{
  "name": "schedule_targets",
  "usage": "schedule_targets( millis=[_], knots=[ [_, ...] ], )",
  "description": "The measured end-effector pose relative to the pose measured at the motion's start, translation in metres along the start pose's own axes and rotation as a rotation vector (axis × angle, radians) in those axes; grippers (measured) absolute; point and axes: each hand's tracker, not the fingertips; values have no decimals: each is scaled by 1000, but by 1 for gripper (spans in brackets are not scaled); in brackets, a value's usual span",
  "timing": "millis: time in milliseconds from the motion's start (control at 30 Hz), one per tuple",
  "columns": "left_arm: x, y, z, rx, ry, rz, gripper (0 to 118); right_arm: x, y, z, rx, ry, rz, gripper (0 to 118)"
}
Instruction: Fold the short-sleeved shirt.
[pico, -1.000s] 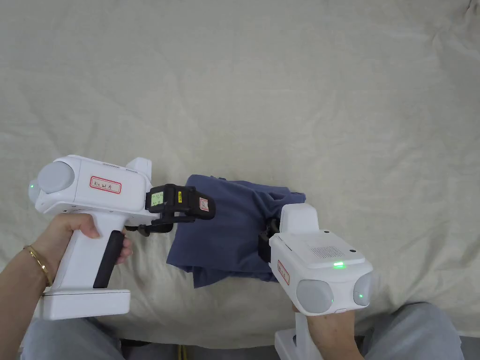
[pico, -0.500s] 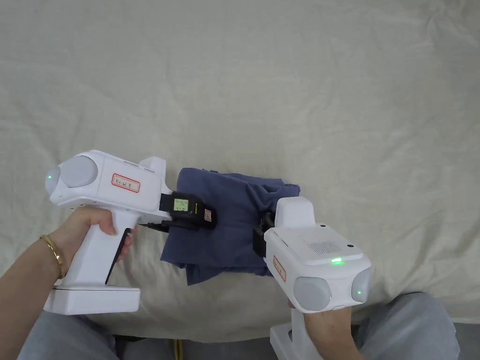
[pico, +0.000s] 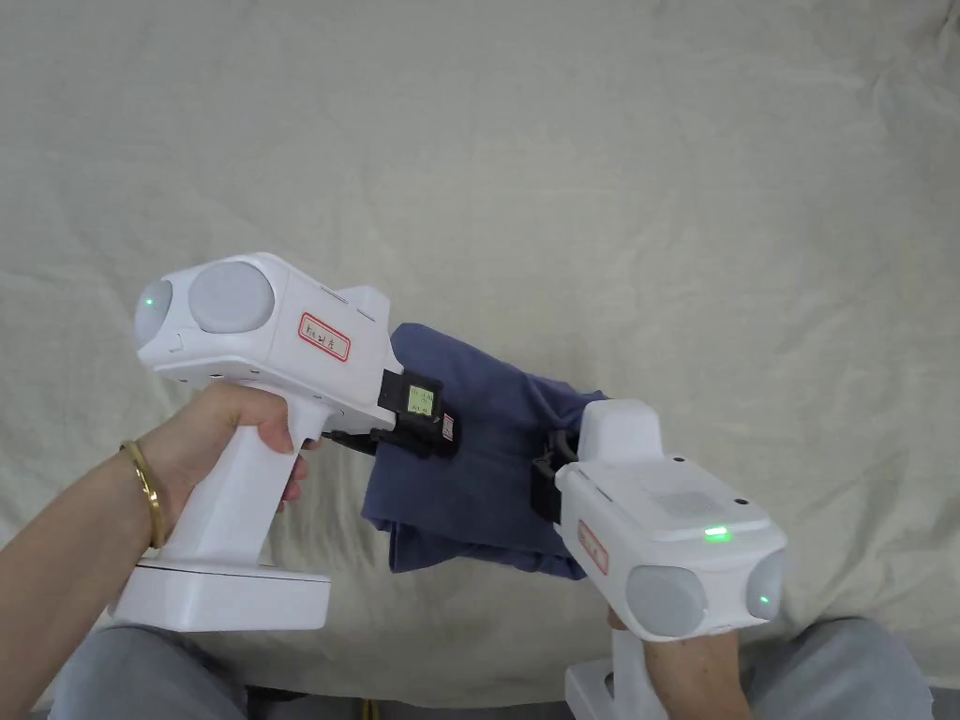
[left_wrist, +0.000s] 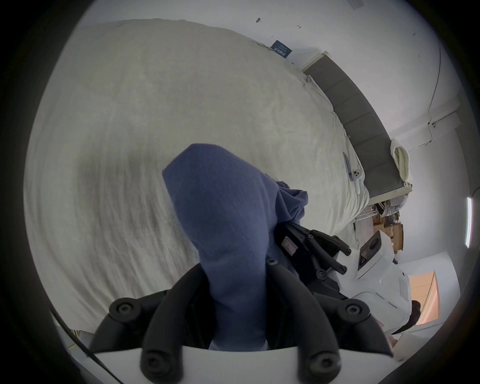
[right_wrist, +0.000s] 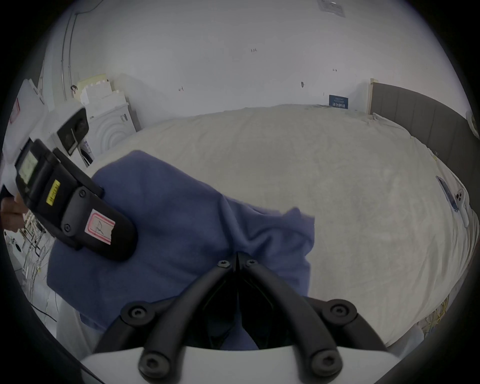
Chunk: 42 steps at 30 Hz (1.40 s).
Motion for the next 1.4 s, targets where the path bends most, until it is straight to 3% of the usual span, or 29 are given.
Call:
schedule_targets(
  millis=[100, 300, 667, 933, 1067, 1133, 1200, 1233, 1267, 1400],
  knots=[
    [-11, 1, 21, 23, 40, 12, 20, 5, 16, 18, 69, 25, -30, 0],
    [-66, 4, 74, 89, 175, 76, 20, 6, 43, 41, 155, 33, -8, 0],
    [-204, 6, 174, 154, 375, 288, 20, -15, 47, 31, 135, 34, -12, 0],
    [-284, 3, 191, 122, 540, 427, 20, -31, 49, 14, 112, 34, -47, 0],
    [-301, 4, 189, 125, 556, 466, 23, -31, 56, 14, 117, 32, -47, 0],
    [-299, 3, 190, 163, 617, 460, 48, -29, 60, 15, 123, 30, -47, 0],
    [-294, 2, 197, 213, 698, 421, 93, -25, 64, 17, 134, 26, -46, 0],
    [-291, 3, 202, 237, 727, 420, 107, -23, 66, 19, 141, 22, -43, 0],
    [-286, 2, 211, 280, 758, 437, 114, -20, 68, 22, 148, 22, -43, 0],
    [-244, 0, 244, 533, 782, 371, 114, -10, 79, 34, 193, 19, -46, 0]
  ],
)
